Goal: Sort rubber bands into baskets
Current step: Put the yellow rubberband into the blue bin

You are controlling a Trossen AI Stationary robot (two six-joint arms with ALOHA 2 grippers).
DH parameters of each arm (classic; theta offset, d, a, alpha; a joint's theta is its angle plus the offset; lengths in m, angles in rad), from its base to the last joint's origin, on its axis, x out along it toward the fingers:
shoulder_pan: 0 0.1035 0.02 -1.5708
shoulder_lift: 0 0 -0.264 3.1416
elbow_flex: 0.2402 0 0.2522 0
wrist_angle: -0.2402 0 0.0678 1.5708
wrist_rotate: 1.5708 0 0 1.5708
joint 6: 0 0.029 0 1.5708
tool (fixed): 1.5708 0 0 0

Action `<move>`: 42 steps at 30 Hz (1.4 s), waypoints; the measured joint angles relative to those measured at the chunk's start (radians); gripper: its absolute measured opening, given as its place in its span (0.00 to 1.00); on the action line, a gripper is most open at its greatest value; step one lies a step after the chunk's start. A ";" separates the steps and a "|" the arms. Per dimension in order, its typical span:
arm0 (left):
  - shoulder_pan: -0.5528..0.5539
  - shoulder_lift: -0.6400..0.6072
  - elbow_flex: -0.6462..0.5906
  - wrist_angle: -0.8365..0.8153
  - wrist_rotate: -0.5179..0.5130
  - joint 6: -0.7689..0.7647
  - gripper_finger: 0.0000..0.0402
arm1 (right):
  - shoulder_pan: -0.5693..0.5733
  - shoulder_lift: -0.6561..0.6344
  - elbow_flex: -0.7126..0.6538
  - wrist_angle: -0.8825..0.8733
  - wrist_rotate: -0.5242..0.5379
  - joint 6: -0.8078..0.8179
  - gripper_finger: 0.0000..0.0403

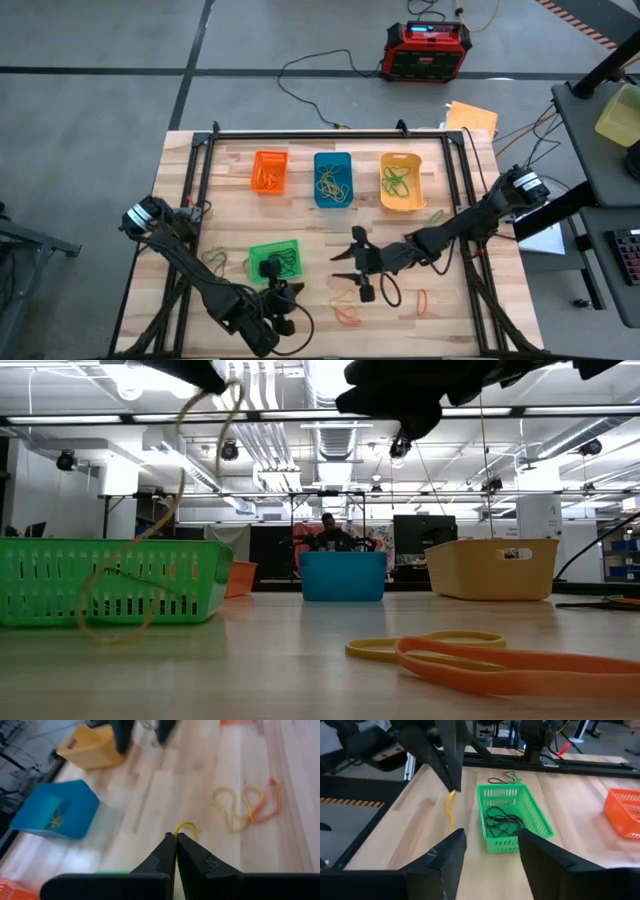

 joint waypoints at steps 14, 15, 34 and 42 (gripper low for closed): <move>0.035 -0.007 0.076 0.012 -0.164 0.102 0.00 | -0.006 0.226 0.206 0.012 -0.025 -0.003 0.73; 0.035 -0.007 0.083 0.016 -0.167 0.109 0.00 | -0.008 0.241 0.225 0.012 -0.025 -0.012 0.73; 0.038 -0.007 0.141 0.023 -0.213 0.172 0.01 | -0.020 0.309 0.326 -0.010 -0.025 -0.108 0.09; 0.038 -0.019 0.141 -0.008 -0.200 0.175 0.23 | -0.020 0.290 0.327 -0.069 -0.026 -0.100 0.02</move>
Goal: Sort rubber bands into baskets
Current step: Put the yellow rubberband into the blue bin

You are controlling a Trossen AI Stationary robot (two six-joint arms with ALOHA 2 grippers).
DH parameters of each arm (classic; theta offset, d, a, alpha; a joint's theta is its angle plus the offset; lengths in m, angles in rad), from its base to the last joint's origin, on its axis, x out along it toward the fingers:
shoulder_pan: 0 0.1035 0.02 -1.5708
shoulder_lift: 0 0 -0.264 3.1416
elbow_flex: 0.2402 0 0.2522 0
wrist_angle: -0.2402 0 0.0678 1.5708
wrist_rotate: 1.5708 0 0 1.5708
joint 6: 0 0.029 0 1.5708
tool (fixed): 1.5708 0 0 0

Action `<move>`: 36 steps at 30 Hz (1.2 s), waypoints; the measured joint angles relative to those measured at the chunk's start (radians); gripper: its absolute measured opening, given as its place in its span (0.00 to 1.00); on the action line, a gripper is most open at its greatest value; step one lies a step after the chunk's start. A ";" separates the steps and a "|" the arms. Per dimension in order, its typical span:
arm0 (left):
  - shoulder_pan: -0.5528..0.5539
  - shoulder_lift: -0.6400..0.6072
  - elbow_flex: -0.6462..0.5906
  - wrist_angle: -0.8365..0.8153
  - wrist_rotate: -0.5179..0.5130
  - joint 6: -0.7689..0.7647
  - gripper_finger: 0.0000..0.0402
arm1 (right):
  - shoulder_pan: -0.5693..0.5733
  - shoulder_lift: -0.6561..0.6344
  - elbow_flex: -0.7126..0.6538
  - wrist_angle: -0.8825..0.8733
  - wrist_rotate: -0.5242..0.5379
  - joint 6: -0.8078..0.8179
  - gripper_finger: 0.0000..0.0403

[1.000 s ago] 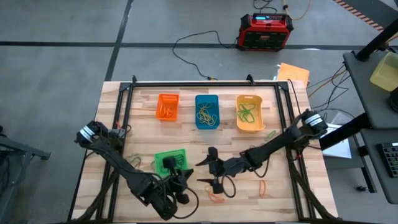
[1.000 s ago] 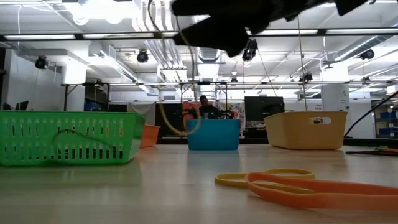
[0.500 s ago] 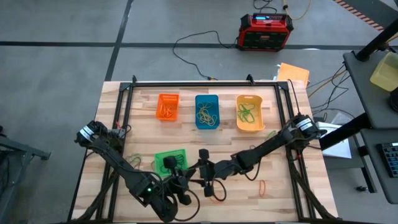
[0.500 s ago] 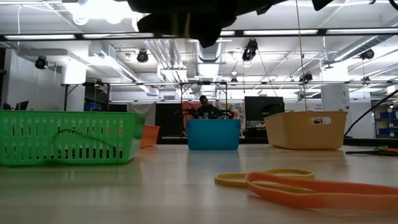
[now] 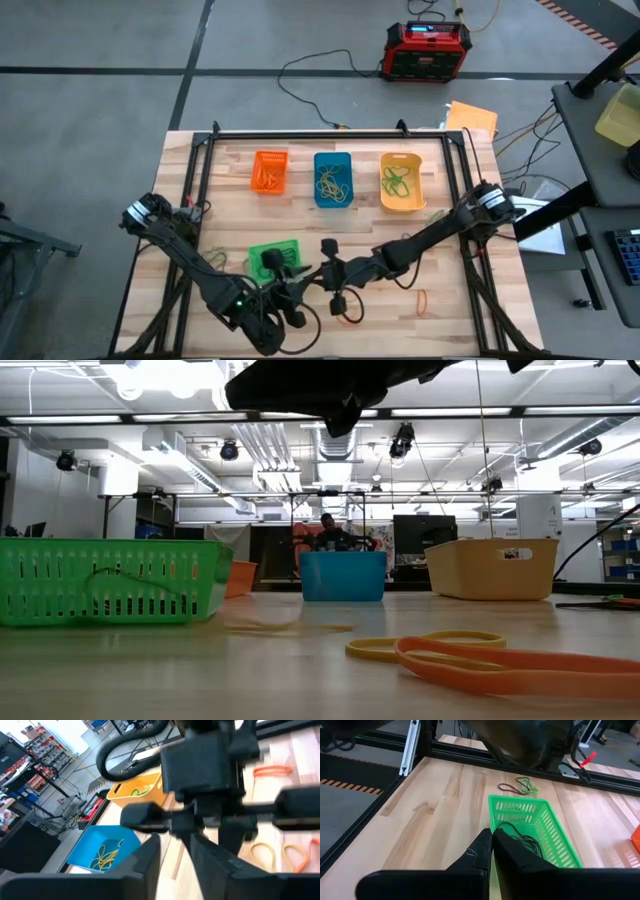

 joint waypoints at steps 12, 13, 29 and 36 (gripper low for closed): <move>0.002 -0.095 -0.002 -0.291 0.037 -0.130 0.48 | -0.035 -0.152 -0.001 -0.352 -0.027 -0.025 0.02; -0.003 -0.098 -0.004 -0.297 0.060 -0.132 0.48 | -0.031 -0.152 -0.011 -0.367 -0.036 -0.025 0.02; -0.023 -0.099 -0.043 -0.310 0.103 -0.140 0.47 | -0.008 0.003 -0.106 -0.155 -0.127 0.070 0.28; -0.023 -0.099 -0.050 -0.310 0.102 -0.140 0.47 | 0.006 0.104 -0.069 -0.076 -0.130 0.076 0.56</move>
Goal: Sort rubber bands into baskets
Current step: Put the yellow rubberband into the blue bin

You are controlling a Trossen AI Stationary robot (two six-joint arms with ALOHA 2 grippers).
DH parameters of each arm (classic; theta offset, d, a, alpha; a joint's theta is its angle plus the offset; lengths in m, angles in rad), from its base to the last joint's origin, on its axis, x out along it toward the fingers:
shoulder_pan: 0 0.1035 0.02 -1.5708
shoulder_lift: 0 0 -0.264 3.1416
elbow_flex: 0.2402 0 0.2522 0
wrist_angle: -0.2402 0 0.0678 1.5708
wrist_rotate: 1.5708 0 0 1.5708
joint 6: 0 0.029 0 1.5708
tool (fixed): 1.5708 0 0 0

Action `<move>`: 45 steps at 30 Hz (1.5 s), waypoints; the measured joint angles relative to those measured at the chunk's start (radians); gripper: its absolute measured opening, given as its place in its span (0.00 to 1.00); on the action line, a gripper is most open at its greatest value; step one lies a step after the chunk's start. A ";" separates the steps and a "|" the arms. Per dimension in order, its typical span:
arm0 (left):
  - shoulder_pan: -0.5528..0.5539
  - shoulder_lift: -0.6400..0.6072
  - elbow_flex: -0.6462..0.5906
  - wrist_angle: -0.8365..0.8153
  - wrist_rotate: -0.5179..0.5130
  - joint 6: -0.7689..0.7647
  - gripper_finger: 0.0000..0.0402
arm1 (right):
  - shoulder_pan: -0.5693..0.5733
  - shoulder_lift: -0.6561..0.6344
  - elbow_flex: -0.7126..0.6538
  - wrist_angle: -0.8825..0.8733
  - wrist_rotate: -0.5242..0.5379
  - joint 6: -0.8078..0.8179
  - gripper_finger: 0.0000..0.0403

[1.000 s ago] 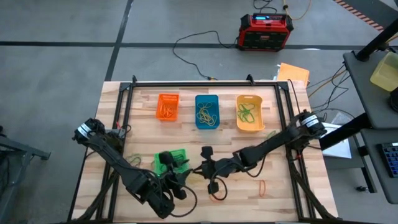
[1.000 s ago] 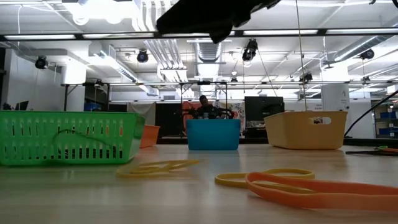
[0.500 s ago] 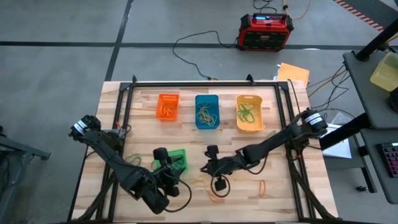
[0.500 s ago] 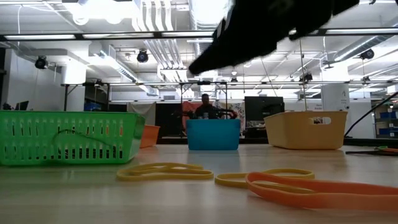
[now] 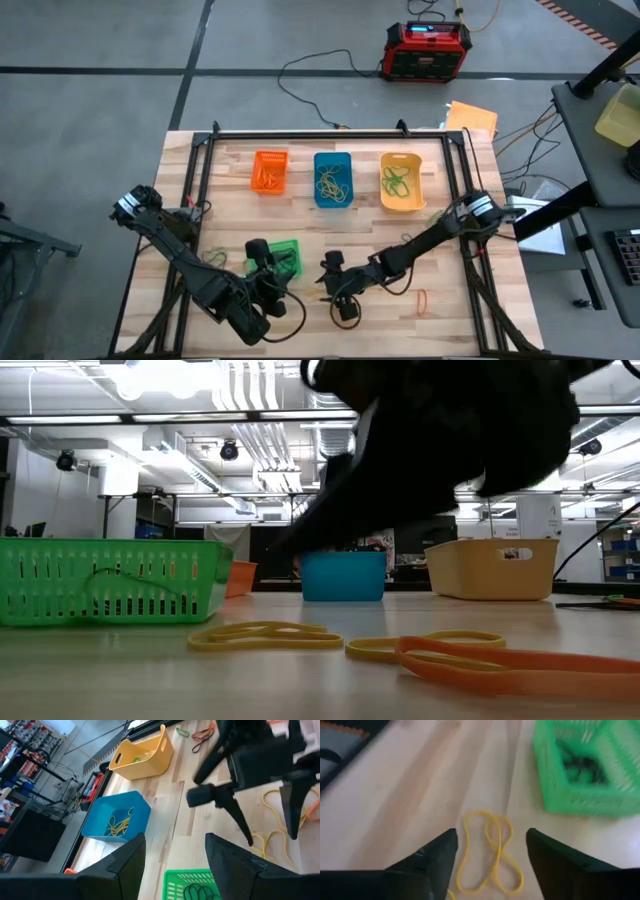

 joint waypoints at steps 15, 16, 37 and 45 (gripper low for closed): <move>0.000 0.000 -0.001 -0.014 -0.002 0.009 0.47 | -0.005 0.184 0.167 -0.180 -0.014 0.091 0.49; 0.000 0.000 -0.001 -0.015 -0.002 0.011 0.47 | -0.005 0.184 0.167 -0.181 -0.017 0.087 0.44; 0.002 -0.007 -0.001 -0.033 0.161 0.007 0.42 | -0.006 -0.042 0.153 -0.367 -0.025 -0.052 0.02; 0.013 -0.037 0.000 -0.068 0.155 0.017 0.39 | -0.090 -0.274 0.143 -0.621 0.095 -0.174 0.02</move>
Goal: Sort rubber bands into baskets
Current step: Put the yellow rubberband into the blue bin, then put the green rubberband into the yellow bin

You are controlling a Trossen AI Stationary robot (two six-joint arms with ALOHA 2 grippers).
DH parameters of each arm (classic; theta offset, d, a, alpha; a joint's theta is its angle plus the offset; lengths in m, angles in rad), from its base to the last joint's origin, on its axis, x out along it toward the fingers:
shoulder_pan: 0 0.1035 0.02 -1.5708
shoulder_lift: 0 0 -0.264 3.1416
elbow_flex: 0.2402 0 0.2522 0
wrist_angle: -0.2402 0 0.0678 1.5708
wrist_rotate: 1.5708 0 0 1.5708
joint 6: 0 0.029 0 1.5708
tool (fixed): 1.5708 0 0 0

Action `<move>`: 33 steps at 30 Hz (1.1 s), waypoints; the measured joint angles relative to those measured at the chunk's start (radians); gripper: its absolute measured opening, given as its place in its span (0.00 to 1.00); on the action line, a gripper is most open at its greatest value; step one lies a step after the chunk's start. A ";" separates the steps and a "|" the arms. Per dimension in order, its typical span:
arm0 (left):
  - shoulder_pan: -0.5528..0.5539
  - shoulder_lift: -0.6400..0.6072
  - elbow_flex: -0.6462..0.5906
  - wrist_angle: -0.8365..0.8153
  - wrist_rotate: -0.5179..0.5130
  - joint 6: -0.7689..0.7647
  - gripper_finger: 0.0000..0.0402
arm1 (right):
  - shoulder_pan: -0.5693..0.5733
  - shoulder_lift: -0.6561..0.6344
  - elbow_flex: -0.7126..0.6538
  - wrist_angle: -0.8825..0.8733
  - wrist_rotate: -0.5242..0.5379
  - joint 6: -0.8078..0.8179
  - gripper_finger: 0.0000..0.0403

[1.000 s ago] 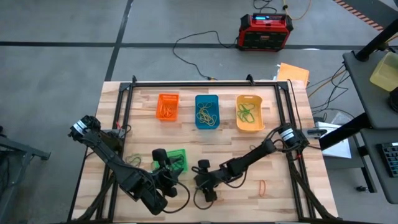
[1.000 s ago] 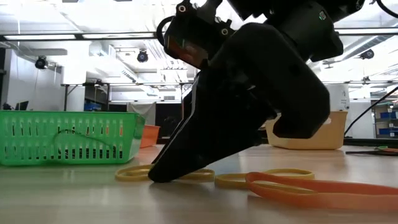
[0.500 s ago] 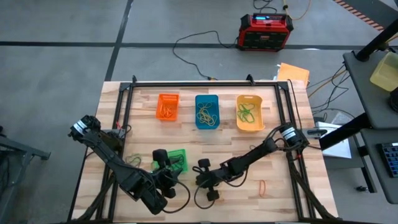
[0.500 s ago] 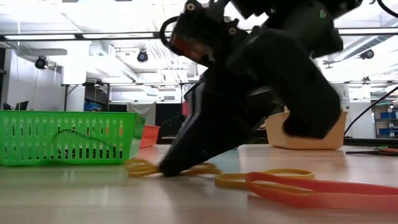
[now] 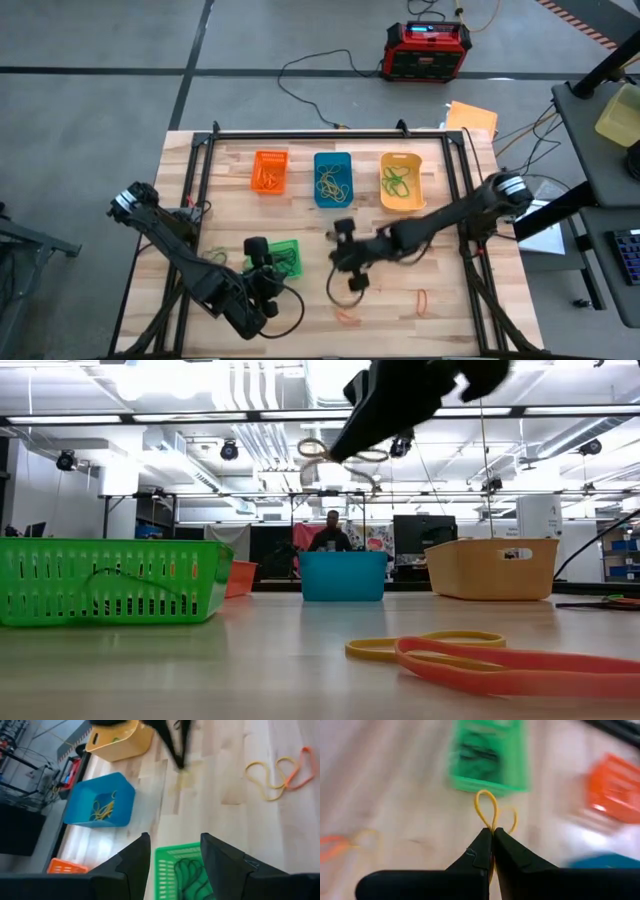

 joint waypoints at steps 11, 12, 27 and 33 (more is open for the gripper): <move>0.054 -0.016 0.000 -0.224 -0.071 -0.006 0.39 | -0.391 -0.038 -0.017 -0.007 0.018 -0.134 0.02; 0.065 -0.021 0.000 -0.247 -0.071 -0.008 0.39 | -0.431 -0.029 -0.017 -0.010 0.018 -0.134 0.02; 0.138 -0.179 -0.022 -0.272 -0.060 0.036 0.39 | -0.729 -0.004 -0.017 0.037 -0.268 -0.037 0.19; 0.138 -0.238 -0.112 -0.187 0.013 0.029 0.39 | -0.716 -0.010 -0.016 0.029 -0.301 -0.027 0.34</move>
